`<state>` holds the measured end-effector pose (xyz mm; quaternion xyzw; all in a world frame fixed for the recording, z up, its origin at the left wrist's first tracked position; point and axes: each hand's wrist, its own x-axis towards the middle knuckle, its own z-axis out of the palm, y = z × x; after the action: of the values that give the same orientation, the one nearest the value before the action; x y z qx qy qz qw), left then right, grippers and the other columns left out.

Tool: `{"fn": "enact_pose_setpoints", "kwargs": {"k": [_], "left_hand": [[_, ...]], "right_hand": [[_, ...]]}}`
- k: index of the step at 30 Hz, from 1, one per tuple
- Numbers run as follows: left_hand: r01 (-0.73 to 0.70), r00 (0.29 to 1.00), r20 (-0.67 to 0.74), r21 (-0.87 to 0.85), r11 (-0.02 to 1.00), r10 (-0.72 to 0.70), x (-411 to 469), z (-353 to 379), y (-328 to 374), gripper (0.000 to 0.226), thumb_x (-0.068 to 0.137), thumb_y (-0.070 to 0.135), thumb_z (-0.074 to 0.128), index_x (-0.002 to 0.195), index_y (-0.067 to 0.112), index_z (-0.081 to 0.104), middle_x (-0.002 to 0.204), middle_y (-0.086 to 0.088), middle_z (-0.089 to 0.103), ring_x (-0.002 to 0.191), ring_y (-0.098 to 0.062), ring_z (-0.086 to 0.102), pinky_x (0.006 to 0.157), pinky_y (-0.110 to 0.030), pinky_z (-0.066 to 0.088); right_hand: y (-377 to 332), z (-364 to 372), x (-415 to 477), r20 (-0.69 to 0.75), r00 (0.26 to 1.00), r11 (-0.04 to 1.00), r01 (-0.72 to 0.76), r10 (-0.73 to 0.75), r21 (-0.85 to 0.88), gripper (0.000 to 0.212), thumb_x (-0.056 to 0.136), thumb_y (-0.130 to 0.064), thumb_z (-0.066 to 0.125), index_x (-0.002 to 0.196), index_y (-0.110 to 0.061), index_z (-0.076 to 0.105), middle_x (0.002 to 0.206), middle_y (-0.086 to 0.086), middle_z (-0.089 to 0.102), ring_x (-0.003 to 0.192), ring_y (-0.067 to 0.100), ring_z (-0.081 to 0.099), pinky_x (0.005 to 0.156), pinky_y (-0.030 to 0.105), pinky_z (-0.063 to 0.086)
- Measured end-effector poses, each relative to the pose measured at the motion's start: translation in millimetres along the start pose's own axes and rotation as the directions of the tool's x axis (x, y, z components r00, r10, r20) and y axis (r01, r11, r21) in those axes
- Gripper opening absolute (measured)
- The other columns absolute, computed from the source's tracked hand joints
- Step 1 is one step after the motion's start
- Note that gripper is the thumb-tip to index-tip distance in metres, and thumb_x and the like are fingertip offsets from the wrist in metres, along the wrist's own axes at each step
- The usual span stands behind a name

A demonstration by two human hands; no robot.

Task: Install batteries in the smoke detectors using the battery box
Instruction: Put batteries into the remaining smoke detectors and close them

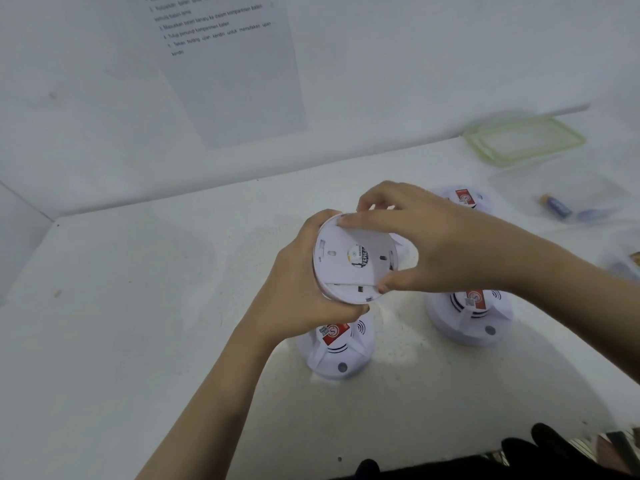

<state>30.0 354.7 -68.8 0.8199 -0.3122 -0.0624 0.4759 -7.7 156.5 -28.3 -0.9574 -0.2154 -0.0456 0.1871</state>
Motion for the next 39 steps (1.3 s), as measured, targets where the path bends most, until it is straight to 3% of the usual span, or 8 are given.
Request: {"fn": "enact_pose_setpoints", "kwargs": {"k": [2, 6, 17, 25, 28, 30, 33, 39], "left_hand": [[0.002, 1.000, 0.002, 0.016, 1.000, -0.002, 1.5, 1.3, -1.0, 0.088, 0.056, 0.007, 0.089, 0.117, 0.047, 0.040, 0.113, 0.028, 0.054, 0.099, 0.006, 0.058, 0.071, -0.009, 0.047], [0.020, 1.000, 0.012, 0.018, 1.000, -0.020, 3.7, 1.7, -3.6, 0.089, 0.056, 0.005, 0.088, 0.119, 0.045, 0.040, 0.111, 0.027, 0.055, 0.097, 0.007, 0.058, 0.069, -0.008, 0.046], [0.026, 1.000, -0.001, -0.066, 0.997, -0.026, 0.3, 3.1, -7.5, 0.087, 0.048, 0.011, 0.084, 0.118, 0.046, 0.044, 0.112, 0.023, 0.059, 0.099, 0.004, 0.061, 0.075, -0.014, 0.053], [0.049, 0.999, -0.005, -0.131, 0.990, -0.050, -1.9, 4.6, -10.3, 0.084, 0.044, 0.025, 0.082, 0.118, 0.044, 0.047, 0.110, 0.025, 0.062, 0.102, 0.003, 0.061, 0.077, -0.015, 0.052], [0.048, 0.999, -0.014, -0.122, 0.991, -0.050, -2.6, 5.5, -13.4, 0.087, 0.045, 0.017, 0.085, 0.119, 0.043, 0.046, 0.109, 0.027, 0.061, 0.102, 0.004, 0.061, 0.077, -0.012, 0.050], [0.048, 0.998, -0.022, -0.123, 0.991, -0.051, -4.1, 5.7, -16.1, 0.087, 0.047, 0.012, 0.084, 0.120, 0.040, 0.047, 0.110, 0.025, 0.061, 0.103, 0.003, 0.061, 0.076, -0.012, 0.050], [0.048, 0.998, -0.029, -0.145, 0.988, -0.052, -8.3, 2.9, -19.5, 0.087, 0.045, 0.023, 0.084, 0.123, 0.035, 0.049, 0.112, 0.023, 0.062, 0.105, 0.001, 0.061, 0.077, -0.013, 0.050], [0.093, 0.991, -0.080, -0.126, 0.988, -0.103, -30.5, -13.9, -36.7, 0.085, 0.049, 0.034, 0.083, 0.123, 0.008, 0.052, 0.112, 0.013, 0.066, 0.107, -0.004, 0.063, 0.079, -0.022, 0.054]], "right_hand": [[-0.4, 2.5, -1.6, -0.017, 1.000, 1.000, 0.001, -0.001, 0.013, 0.072, 0.070, -0.030, 0.078, 0.135, -0.032, 0.047, 0.123, -0.010, 0.036, 0.105, -0.002, 0.032, 0.083, 0.004, 0.031], [-0.7, 8.1, 0.3, 0.009, 1.000, 0.998, 0.025, -0.026, 0.055, 0.073, 0.071, -0.021, 0.076, 0.137, -0.020, 0.044, 0.116, -0.005, 0.043, 0.101, 0.004, 0.038, 0.087, 0.017, 0.034], [-5.9, 11.4, 6.6, 0.065, 0.996, 0.993, 0.054, -0.061, 0.108, 0.072, 0.068, -0.015, 0.076, 0.132, -0.012, 0.043, 0.112, -0.004, 0.040, 0.100, 0.007, 0.034, 0.089, 0.005, 0.026], [-12.9, 11.0, 12.5, 0.134, 0.990, 0.997, 0.041, -0.050, 0.064, 0.072, 0.067, -0.019, 0.076, 0.128, -0.017, 0.038, 0.111, -0.008, 0.034, 0.098, 0.009, 0.032, 0.084, 0.021, 0.034], [-13.6, 11.8, 15.3, 0.153, 0.986, 0.998, 0.057, -0.062, 0.041, 0.071, 0.067, -0.021, 0.076, 0.127, -0.017, 0.038, 0.107, -0.010, 0.031, 0.094, 0.010, 0.031, 0.084, 0.024, 0.035], [-14.4, 12.1, 16.9, 0.170, 0.983, 0.997, 0.059, -0.065, 0.040, 0.071, 0.068, -0.022, 0.076, 0.127, -0.016, 0.038, 0.107, -0.010, 0.031, 0.096, 0.012, 0.032, 0.087, 0.029, 0.037], [-17.6, 11.0, 19.6, 0.199, 0.978, 0.997, 0.056, -0.066, 0.053, 0.070, 0.070, -0.022, 0.074, 0.129, -0.015, 0.037, 0.111, -0.007, 0.033, 0.099, 0.014, 0.035, 0.089, 0.033, 0.039], [-38.9, 21.4, 33.4, 0.173, 0.973, 0.988, 0.151, -0.154, 0.027, 0.070, 0.074, -0.029, 0.070, 0.136, -0.018, 0.038, 0.116, -0.005, 0.036, 0.098, 0.010, 0.032, 0.083, 0.025, 0.034]]}}
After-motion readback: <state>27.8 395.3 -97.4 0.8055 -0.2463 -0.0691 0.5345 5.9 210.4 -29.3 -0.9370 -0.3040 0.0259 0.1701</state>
